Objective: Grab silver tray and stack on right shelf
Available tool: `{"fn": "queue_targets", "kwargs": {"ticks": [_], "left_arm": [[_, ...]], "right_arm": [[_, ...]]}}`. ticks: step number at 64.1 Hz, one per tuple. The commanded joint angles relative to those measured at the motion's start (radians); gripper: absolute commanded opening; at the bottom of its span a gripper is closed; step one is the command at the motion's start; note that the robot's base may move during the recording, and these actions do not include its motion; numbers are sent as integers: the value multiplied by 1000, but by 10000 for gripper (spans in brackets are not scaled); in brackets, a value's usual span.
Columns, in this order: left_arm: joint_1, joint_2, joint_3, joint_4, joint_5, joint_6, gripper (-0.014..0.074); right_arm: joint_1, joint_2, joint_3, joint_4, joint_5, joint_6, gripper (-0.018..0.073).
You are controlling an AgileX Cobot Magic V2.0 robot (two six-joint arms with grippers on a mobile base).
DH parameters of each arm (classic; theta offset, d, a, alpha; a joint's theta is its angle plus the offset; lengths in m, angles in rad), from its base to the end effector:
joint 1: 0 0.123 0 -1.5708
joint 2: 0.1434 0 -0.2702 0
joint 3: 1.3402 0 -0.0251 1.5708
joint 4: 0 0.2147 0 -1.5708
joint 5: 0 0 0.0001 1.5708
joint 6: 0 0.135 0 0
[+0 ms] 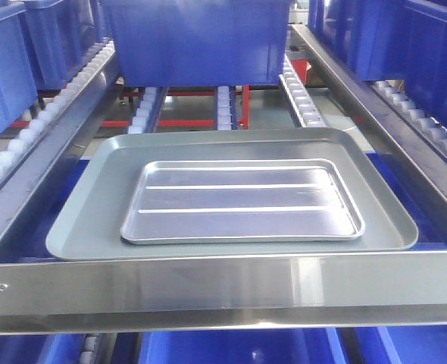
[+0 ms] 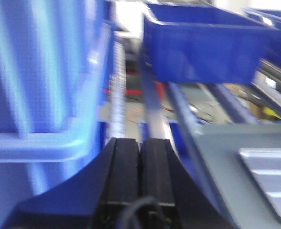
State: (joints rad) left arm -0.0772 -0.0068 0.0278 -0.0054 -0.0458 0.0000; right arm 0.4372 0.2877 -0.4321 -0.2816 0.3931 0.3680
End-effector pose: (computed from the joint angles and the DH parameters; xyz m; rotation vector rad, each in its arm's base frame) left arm 0.0788 -0.0061 0.2140 0.0522 1.4582 -0.0672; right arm 0.0881 0.0253 0.2898 -0.2053 1.7151 0.3111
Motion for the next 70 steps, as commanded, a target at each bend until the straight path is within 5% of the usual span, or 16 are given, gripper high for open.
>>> {"fn": "queue_targets", "kwargs": {"ticks": [1,9,70], "left_arm": [[63,-19,20,-10,-100,0,-93],[123,-21,20,-10,-117,0,-93],[120,-21,20,-10,-119,0,-93]], "right_arm": [[-6,8,-27,-23,-83,-10,56],[-6,8,-27,-23,-82,-10,56],[-8,8,8,-30,-84,-10,56]]}}
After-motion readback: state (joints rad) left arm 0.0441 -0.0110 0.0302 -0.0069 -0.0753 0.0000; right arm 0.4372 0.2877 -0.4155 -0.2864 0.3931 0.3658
